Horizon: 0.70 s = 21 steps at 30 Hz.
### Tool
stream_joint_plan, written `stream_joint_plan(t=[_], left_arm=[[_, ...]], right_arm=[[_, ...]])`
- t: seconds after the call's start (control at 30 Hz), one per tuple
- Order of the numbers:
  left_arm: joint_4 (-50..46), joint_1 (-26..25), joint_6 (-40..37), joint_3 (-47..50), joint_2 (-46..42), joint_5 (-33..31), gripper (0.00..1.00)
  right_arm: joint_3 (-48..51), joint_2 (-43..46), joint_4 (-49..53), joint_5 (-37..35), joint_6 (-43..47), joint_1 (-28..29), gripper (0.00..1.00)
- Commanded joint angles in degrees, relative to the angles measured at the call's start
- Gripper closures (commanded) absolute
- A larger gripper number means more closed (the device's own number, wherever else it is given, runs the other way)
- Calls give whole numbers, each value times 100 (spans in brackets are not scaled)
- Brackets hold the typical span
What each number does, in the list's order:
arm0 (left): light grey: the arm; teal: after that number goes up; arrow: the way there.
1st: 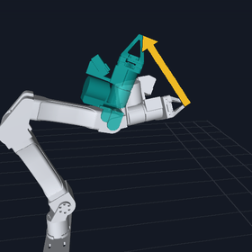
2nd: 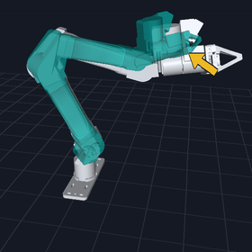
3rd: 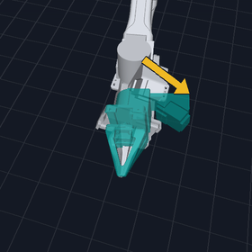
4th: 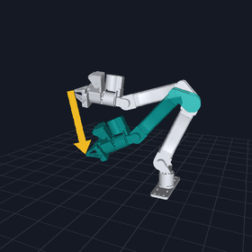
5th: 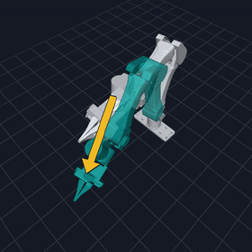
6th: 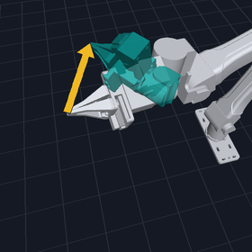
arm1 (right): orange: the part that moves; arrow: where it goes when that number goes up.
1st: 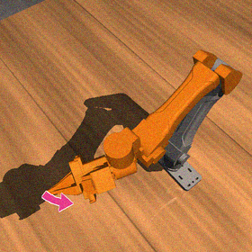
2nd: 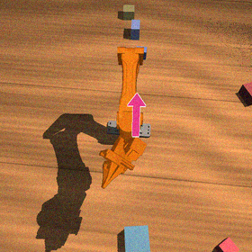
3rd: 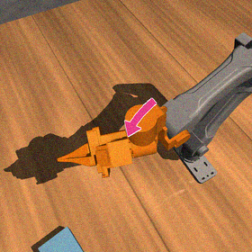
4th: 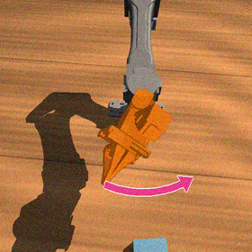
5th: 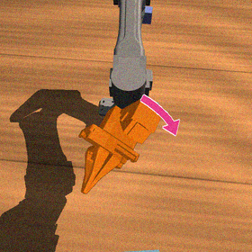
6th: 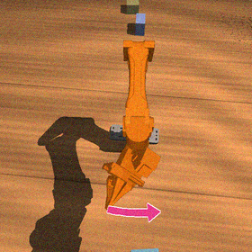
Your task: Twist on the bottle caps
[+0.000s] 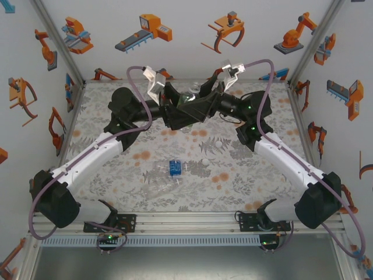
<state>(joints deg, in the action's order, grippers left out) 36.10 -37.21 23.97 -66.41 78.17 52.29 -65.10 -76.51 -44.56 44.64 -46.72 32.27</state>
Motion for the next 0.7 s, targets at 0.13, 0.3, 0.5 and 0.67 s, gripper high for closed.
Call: stream_joint_plan(t=[0.13,0.3,0.5,0.67], left_arm=[[538,-47,440,-277,187,88,56],[-946,-40,-416,-527,36,201,37],[-2820,-48,-1571,-935,-14,285,30],[-3143,-48,-1723,-1073,41,323,29]], right_arm=[[64,42,-484,145,-2,-10,46],[75,158,-439,80,70,-19,55],[68,199,-283,1,59,-30,58],[45,166,-218,46,76,-29,65]])
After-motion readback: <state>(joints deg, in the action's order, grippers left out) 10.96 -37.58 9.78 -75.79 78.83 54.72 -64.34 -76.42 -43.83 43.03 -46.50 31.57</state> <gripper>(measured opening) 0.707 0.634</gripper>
